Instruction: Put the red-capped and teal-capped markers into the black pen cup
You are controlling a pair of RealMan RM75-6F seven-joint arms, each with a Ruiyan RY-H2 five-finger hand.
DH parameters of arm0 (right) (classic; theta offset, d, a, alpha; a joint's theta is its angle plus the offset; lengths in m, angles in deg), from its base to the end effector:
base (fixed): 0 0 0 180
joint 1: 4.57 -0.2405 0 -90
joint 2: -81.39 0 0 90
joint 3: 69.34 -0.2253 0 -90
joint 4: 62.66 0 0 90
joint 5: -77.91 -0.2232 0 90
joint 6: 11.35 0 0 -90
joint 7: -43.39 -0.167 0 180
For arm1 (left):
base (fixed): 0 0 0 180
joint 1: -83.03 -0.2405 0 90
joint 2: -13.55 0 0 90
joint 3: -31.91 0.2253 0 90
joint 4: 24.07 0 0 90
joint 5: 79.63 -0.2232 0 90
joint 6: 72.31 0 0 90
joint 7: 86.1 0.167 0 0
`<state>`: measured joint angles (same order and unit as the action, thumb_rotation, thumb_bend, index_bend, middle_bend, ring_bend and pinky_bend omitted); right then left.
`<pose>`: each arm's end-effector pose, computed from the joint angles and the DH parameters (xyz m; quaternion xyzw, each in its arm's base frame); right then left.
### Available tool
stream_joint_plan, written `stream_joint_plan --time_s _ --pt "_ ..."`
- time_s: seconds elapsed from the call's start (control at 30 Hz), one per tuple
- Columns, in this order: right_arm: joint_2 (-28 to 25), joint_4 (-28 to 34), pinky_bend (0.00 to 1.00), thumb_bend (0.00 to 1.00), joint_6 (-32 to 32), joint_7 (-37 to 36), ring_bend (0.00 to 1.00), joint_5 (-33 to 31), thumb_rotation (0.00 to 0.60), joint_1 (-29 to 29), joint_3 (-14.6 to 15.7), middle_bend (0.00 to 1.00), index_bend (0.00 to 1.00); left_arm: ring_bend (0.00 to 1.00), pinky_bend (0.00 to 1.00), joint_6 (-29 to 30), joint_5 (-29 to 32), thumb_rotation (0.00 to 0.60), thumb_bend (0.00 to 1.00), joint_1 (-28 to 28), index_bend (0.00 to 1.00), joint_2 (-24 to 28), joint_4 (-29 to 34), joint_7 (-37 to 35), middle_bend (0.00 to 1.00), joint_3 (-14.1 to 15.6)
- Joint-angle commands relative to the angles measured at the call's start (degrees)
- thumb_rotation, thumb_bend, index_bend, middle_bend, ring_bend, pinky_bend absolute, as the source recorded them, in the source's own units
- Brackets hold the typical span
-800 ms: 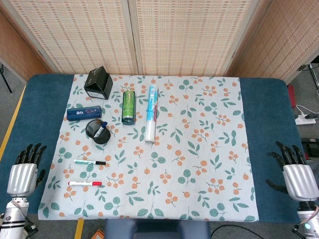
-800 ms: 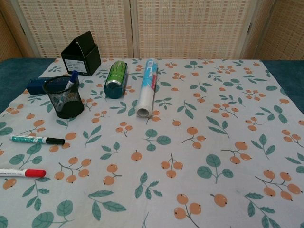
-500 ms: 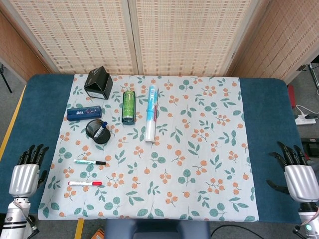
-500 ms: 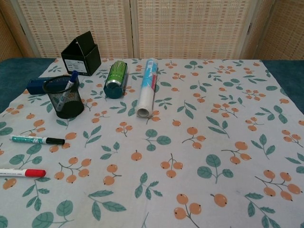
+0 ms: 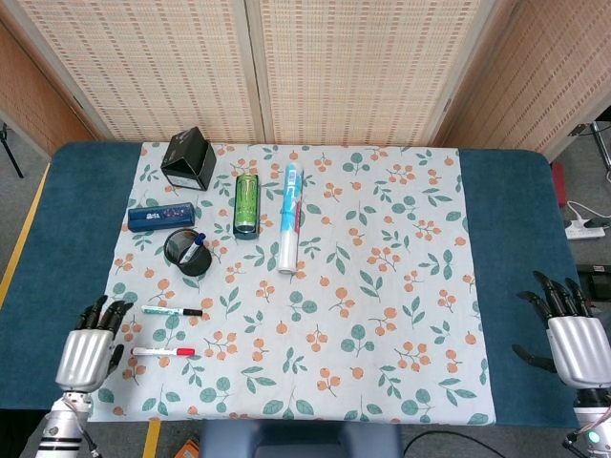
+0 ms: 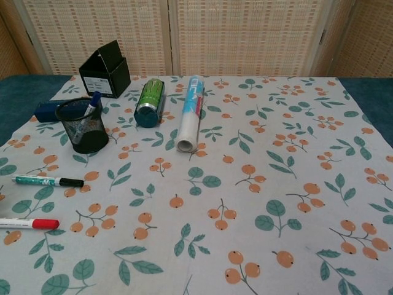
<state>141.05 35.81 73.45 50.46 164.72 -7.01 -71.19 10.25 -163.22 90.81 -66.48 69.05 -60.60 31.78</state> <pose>-0.2814 -0.1858 0.1413 0.6146 -0.3743 0.3454 0.6024 -0.2446 0.2001 0.0390 -0.6553 -0.3566 -0.3239 0.5818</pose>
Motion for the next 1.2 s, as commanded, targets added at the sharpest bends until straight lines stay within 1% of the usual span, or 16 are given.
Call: stream_joint_plan --time_s 0.03,0.13,0.23,0.47,0.77,0.97,1.1,1.17,1.2 --pt "-0.02 -0.10 0.02 0.00 0.04 -0.21 0.10 0.11 0.600 -0.01 0.00 0.04 0.27 0.08 0.16 -0.54 -2.00 0.600 0.34 -0.52 0.22 -6.70 2.78 9.68 0.21 3.02" --pt "-0.12 -0.22 0.02 0.00 -0.04 -0.63 0.10 0.19 0.600 -0.03 0.04 0.04 0.27 0.09 0.16 -0.72 -2.02 0.600 0.34 -0.97 0.25 -10.69 1.39 13.93 0.24 3.73" --pt "-0.25 -0.33 0.02 0.00 0.09 -1.17 0.10 0.29 0.600 0.02 0.04 0.04 0.27 0.10 0.16 -1.22 -1.20 0.600 0.34 -1.24 0.27 -13.76 -0.33 16.49 0.27 3.78" --pt "-0.44 -0.47 0.02 0.00 0.24 -1.92 0.10 0.52 0.600 0.07 0.05 0.04 0.27 0.12 0.16 -2.62 1.59 0.600 0.34 -1.27 0.29 -17.93 -3.70 18.50 0.31 2.70" --pt "-0.57 -0.73 0.02 0.00 0.26 -2.52 0.10 0.27 0.600 0.10 -0.09 0.04 0.27 0.14 0.17 -3.82 3.84 0.600 0.34 0.05 0.32 -19.88 -6.52 19.69 0.37 0.31" --pt "-0.60 -0.83 0.02 0.00 0.47 -2.65 0.10 0.05 0.600 0.20 -0.24 0.04 0.28 0.17 0.17 -4.22 5.67 0.600 0.34 0.18 0.36 -20.67 -8.05 20.34 0.42 -0.11" --pt "-0.59 -0.91 0.02 0.00 0.48 -2.60 0.10 0.07 0.600 0.22 -0.23 0.04 0.28 0.19 0.18 -3.72 5.54 0.600 0.34 0.21 0.38 -21.28 -9.50 20.85 0.48 0.07" --pt "-0.59 -0.88 0.02 0.00 0.55 -2.60 0.10 0.12 0.600 0.24 -0.23 0.04 0.29 0.22 0.19 -2.79 4.89 0.600 0.34 0.18 0.41 -21.88 -10.83 20.58 0.53 -0.03" --pt "-0.60 -0.88 0.02 0.00 0.61 -2.61 0.10 0.13 0.600 0.27 -0.23 0.04 0.29 0.24 0.19 -2.30 4.58 0.600 0.34 0.10 0.45 -22.15 -11.47 20.40 0.57 -0.04"
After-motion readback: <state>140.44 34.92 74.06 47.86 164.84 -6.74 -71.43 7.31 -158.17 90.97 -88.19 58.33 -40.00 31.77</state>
